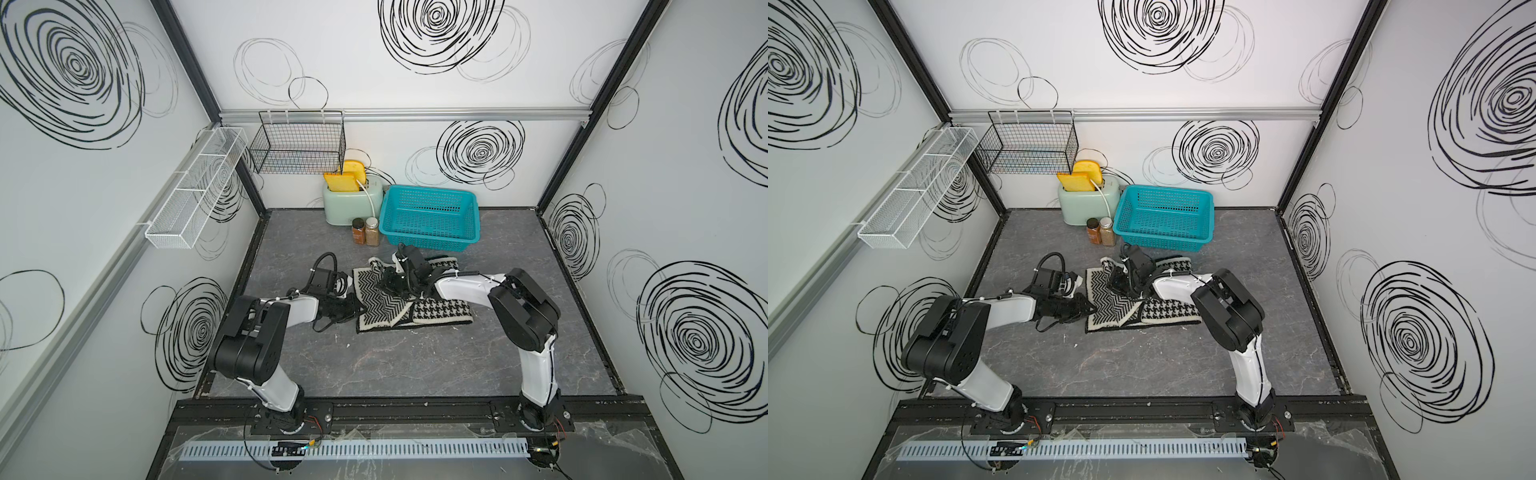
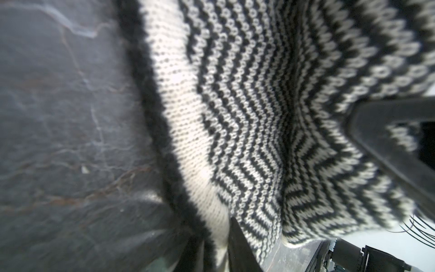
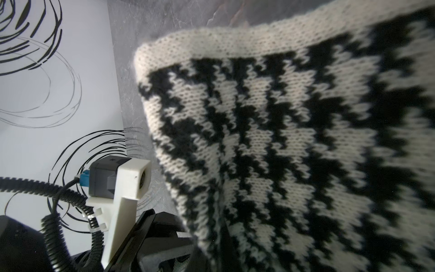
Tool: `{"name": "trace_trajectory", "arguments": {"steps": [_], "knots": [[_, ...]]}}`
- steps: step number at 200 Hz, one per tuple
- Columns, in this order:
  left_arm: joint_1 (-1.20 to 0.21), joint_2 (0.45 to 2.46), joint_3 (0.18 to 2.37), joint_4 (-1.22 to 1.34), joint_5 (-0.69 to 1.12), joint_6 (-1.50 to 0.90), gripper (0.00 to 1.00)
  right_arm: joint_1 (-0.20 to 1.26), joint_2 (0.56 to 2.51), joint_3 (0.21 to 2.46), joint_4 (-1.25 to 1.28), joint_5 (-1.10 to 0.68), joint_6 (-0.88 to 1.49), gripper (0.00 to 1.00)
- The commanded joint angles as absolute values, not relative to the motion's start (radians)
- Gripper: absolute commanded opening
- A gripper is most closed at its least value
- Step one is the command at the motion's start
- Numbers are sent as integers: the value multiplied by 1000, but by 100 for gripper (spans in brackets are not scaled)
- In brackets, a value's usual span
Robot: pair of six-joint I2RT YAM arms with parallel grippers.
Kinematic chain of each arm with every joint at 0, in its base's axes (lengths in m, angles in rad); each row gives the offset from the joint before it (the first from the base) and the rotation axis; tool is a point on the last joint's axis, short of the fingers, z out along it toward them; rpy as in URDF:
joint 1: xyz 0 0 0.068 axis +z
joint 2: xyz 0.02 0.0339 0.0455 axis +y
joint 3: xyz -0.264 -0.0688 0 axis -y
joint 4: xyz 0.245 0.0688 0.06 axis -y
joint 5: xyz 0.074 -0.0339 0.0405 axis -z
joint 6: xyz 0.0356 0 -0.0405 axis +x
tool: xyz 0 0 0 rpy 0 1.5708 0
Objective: Roll up the scarf and place it into the basket
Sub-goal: Fold the scarf at the center of the board.
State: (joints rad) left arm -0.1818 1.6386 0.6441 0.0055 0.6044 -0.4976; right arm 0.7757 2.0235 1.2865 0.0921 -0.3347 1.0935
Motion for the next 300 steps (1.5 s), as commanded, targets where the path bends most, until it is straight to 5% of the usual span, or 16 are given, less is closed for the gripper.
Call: {"name": "trace_trajectory", "arguments": {"steps": [1,94,160,191,217,244,300], "knots": [[-189,1659,626,-87,528,-506,22,786,2028,1322,141,-372,1147,2],[-202,1661,606,-61,527,-525,22,816,2035,1353,155,-360,1242,2],[-203,1650,618,-76,530,-526,23,804,2070,1322,172,-373,1225,33],[-182,1601,643,-151,470,-512,34,789,2079,1357,142,-388,1164,50],[-104,1531,672,-248,412,-472,47,757,2019,1381,63,-389,1064,53],[-54,1430,737,-365,338,-407,49,689,1893,1387,-78,-424,888,53],[-392,1440,991,-399,293,-523,48,418,1562,1047,-236,-435,608,52]]}}
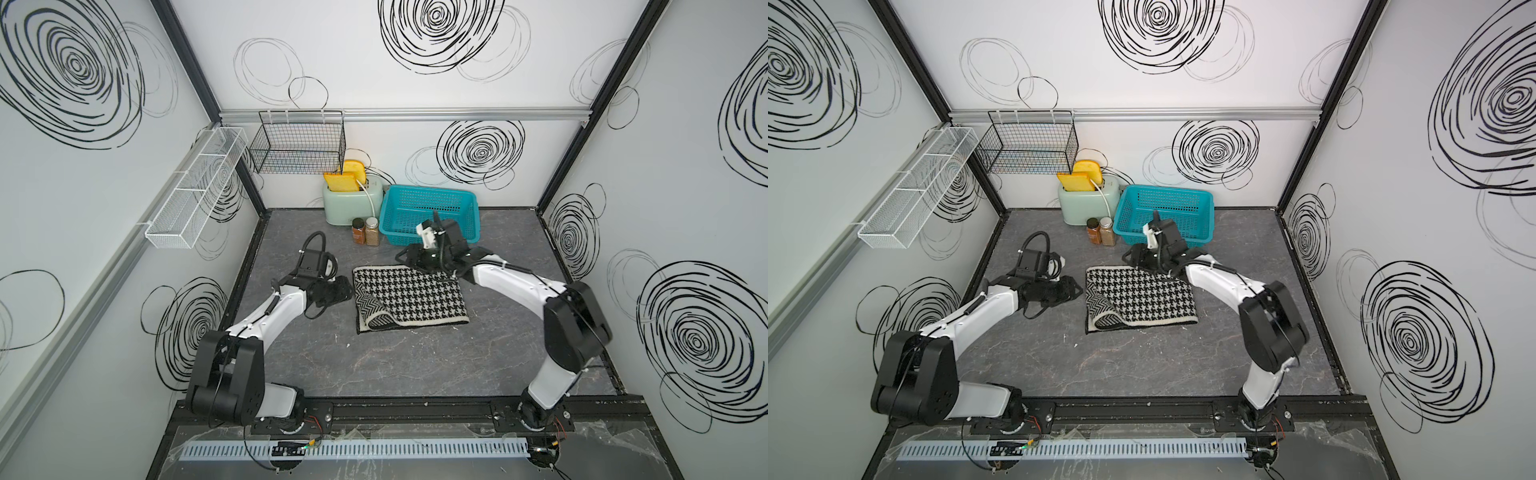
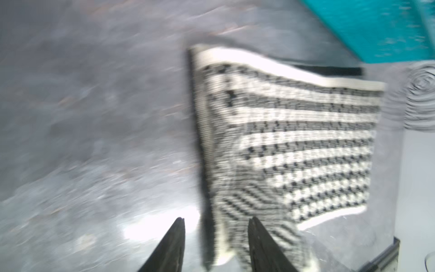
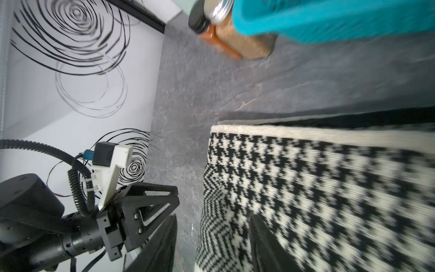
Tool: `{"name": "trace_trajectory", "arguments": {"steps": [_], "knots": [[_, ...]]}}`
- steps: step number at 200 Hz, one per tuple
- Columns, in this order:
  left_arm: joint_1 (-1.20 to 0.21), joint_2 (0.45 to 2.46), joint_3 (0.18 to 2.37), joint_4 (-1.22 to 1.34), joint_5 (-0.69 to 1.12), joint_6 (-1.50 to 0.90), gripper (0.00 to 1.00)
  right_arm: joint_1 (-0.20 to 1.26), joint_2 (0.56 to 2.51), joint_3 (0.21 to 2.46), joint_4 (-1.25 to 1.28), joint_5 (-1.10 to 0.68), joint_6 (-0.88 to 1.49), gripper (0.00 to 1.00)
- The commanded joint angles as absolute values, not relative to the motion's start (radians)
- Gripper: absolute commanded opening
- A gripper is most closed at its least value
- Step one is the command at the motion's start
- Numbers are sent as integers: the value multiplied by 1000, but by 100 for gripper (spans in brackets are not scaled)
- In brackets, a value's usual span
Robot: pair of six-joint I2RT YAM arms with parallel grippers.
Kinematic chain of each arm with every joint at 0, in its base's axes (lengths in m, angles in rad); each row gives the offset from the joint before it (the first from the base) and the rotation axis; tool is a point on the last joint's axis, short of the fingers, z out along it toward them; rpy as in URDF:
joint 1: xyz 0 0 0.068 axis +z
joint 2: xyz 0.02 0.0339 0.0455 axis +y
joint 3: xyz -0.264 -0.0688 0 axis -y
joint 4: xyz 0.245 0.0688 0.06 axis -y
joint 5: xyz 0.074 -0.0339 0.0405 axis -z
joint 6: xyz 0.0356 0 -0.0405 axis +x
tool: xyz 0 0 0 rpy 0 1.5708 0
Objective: Roll up the scarf and place it into the basket
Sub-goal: Fold the scarf at the center of the board.
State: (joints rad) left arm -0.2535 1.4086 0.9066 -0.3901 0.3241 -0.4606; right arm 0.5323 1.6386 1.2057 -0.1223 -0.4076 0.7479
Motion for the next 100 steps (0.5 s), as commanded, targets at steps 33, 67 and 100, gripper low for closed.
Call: {"name": "trace_trajectory", "arguments": {"steps": [33,67,100], "knots": [[-523,1542,972,-241,340,-644,46,342,1567,966,-188,-547,522,52],[-562,1546,833,-183,337,-716,40,354,1650,892,-95,-667,500,50],[-493,1499,720,-225,308,-678,39,327,1641,762,-69,-660,489,49]]}}
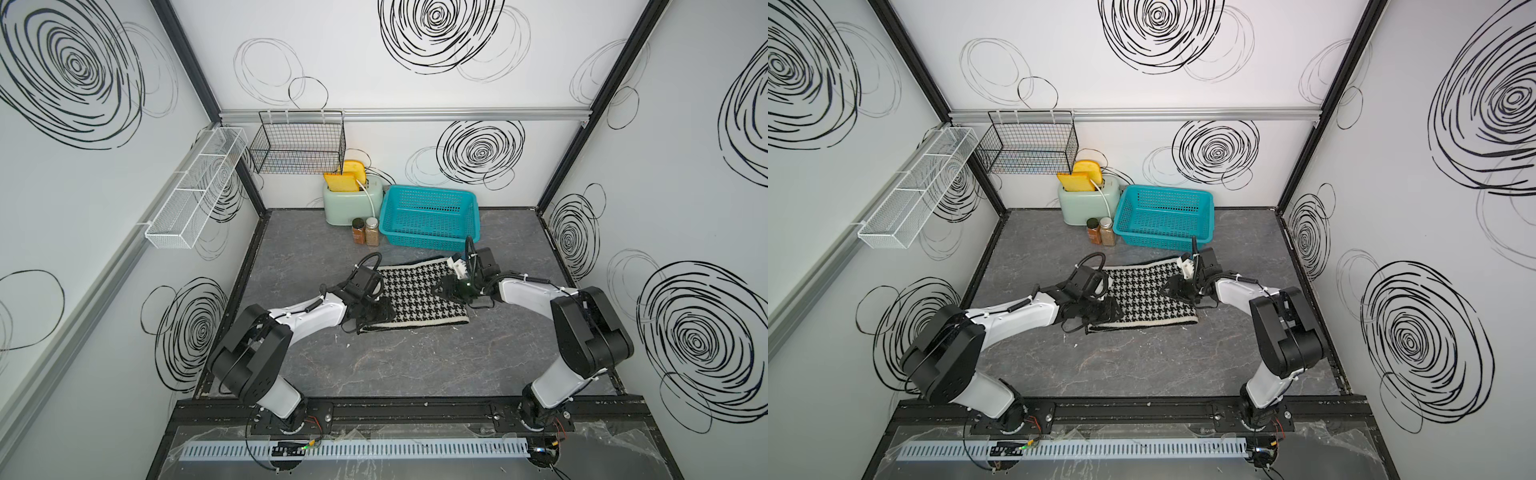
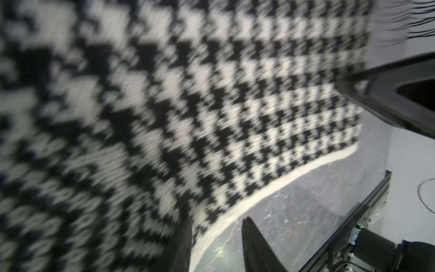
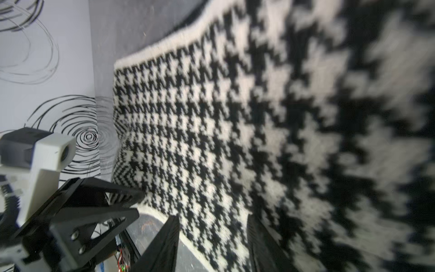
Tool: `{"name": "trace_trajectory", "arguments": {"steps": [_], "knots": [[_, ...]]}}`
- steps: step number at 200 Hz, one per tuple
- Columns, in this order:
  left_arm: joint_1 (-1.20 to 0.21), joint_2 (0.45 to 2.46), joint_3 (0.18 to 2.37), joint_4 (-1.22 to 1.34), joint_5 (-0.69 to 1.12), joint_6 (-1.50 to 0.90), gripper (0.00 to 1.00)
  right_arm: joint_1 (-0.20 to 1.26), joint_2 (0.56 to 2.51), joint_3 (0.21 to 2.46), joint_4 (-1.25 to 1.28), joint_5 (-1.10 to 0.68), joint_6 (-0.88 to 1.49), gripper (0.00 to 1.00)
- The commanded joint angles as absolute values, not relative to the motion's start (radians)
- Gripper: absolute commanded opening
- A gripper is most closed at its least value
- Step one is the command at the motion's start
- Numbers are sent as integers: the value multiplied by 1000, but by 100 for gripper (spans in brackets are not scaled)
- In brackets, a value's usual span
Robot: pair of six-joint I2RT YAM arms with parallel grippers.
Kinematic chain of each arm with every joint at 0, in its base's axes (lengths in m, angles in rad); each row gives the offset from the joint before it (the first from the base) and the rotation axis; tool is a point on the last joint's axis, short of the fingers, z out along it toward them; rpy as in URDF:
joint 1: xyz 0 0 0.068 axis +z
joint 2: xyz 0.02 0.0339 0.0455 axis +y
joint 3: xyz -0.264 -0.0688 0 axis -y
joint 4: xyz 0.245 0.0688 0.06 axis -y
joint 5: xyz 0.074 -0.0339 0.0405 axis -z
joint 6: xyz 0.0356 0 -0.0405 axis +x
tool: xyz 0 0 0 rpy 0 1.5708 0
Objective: Roll up the scarf and place it into the basket
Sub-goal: Fold the scarf at the center of the board.
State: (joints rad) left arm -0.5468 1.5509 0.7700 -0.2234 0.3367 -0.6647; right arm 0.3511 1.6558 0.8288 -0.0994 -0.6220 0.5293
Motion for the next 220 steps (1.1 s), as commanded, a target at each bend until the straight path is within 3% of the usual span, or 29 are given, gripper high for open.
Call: {"name": "trace_trajectory", "arguments": {"steps": [1,48,88,111,134,164,220], "knots": [[-490,1498,716,-226,308,-676,39,324,1641,757,-69,-659,488,49],[-369,1506,630,-201,362,-644,35,196,1616,665,-95,-636,461,48],[-364,1379,849,-390,331,-595,34,189,1517,806,-239,-625,408,51],[-363,1442,948,-344,349,-595,31,183,1491,848,-277,-566,367,54],[-358,1593,1011,-218,368,-594,29,182,1567,892,-202,-625,331,55],[-342,1752,1113,-238,372,-556,24,214,1752,1011,-113,-673,335,54],[-227,1824,959,-159,381,-529,24,209,1951,1049,-12,-621,455,53]]}}
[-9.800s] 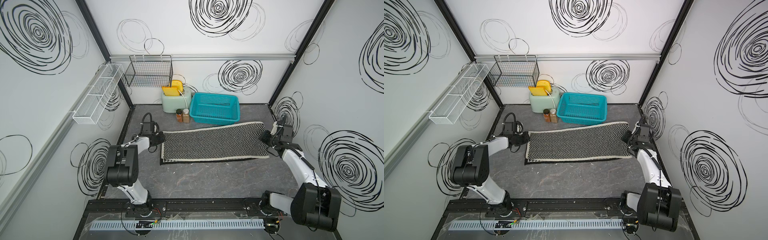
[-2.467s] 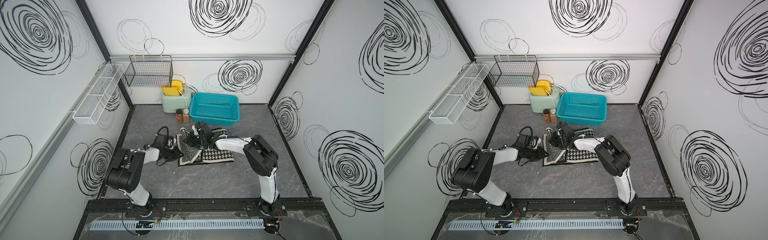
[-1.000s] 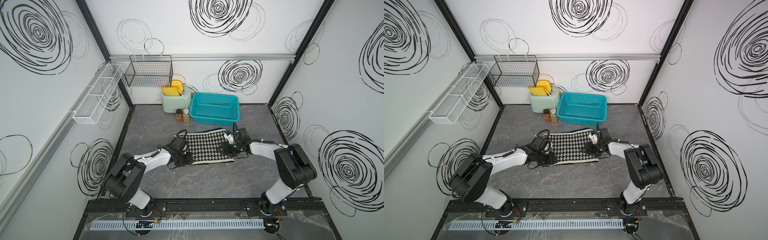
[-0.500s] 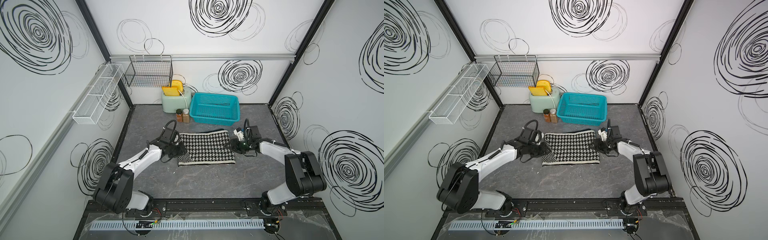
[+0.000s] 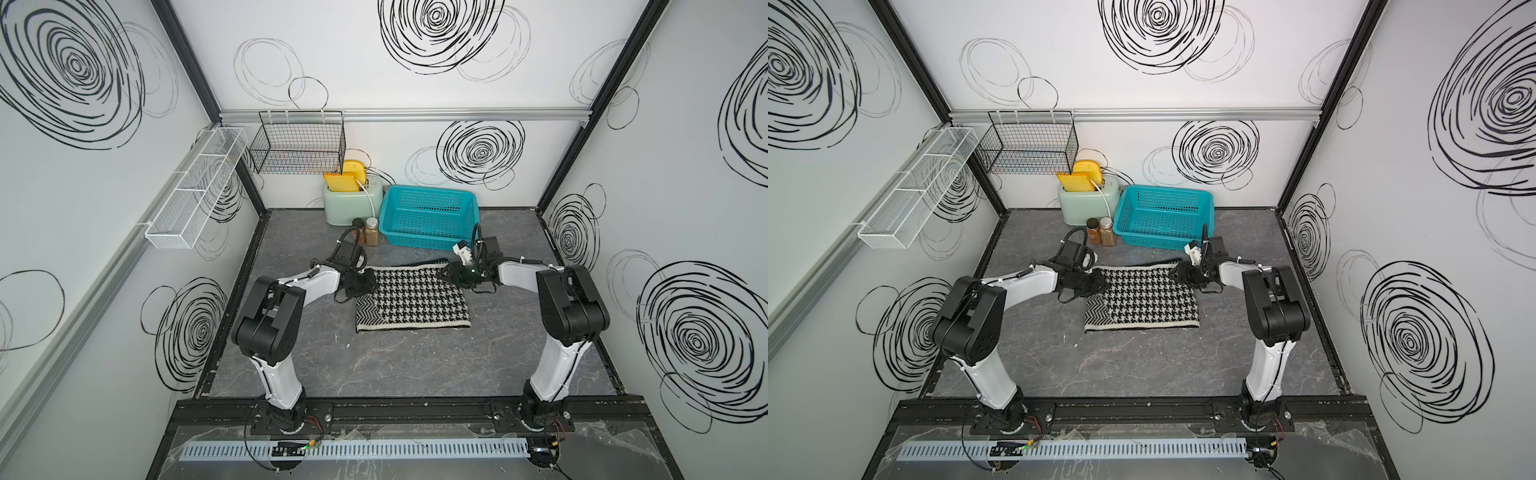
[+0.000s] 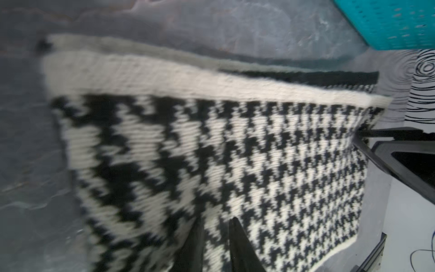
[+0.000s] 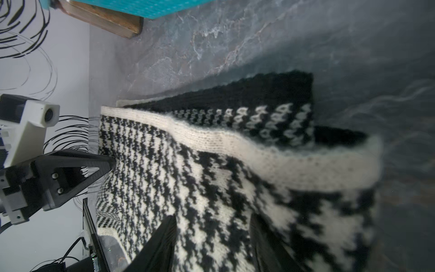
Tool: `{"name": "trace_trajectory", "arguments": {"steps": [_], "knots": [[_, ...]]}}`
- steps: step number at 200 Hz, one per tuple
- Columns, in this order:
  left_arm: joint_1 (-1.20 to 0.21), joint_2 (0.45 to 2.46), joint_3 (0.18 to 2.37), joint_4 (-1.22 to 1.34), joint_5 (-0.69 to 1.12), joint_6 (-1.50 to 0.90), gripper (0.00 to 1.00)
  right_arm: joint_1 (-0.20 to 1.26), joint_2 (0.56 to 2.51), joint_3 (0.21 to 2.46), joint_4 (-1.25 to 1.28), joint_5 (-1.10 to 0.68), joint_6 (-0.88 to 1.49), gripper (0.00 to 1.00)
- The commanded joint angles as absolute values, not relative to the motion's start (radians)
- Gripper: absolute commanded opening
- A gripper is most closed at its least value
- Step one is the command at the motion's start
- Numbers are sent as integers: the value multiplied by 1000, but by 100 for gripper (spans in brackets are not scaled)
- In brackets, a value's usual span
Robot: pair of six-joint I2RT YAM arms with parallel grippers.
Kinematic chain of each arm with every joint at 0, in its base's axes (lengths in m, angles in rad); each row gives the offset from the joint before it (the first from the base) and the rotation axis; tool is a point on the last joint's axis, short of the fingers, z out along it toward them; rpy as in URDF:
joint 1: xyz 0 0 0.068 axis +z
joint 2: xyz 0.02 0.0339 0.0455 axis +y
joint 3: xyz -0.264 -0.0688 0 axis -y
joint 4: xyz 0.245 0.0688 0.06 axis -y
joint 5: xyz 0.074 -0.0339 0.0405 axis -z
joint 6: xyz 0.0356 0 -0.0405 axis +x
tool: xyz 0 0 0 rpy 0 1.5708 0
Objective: Roll up the scarf and place it into the basket
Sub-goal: Fold the scarf at the center of the board.
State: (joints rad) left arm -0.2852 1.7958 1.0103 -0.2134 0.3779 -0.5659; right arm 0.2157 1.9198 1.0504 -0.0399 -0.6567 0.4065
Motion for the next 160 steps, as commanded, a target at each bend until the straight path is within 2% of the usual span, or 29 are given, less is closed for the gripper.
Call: {"name": "trace_trajectory", "arguments": {"steps": [1,42,69,88,103,130,160], "knots": [[-225,1827,957,-157,381,-528,24,208,1951,1048,-12,-619,456,53],[-184,1877,979,-182,338,-441,26,172,1874,939,-94,-442,436,52],[-222,1771,1044,-284,291,-391,30,162,1836,968,-132,-522,384,54],[-296,1652,1065,-348,275,-397,33,184,1730,984,-185,-542,333,68],[-371,1592,1049,-338,302,-454,33,189,1634,969,-241,-527,304,75],[-510,1596,995,-233,316,-548,33,155,1510,854,-266,-561,291,80],[-534,1649,890,-101,316,-601,31,124,1490,743,-211,-655,295,82]]}}
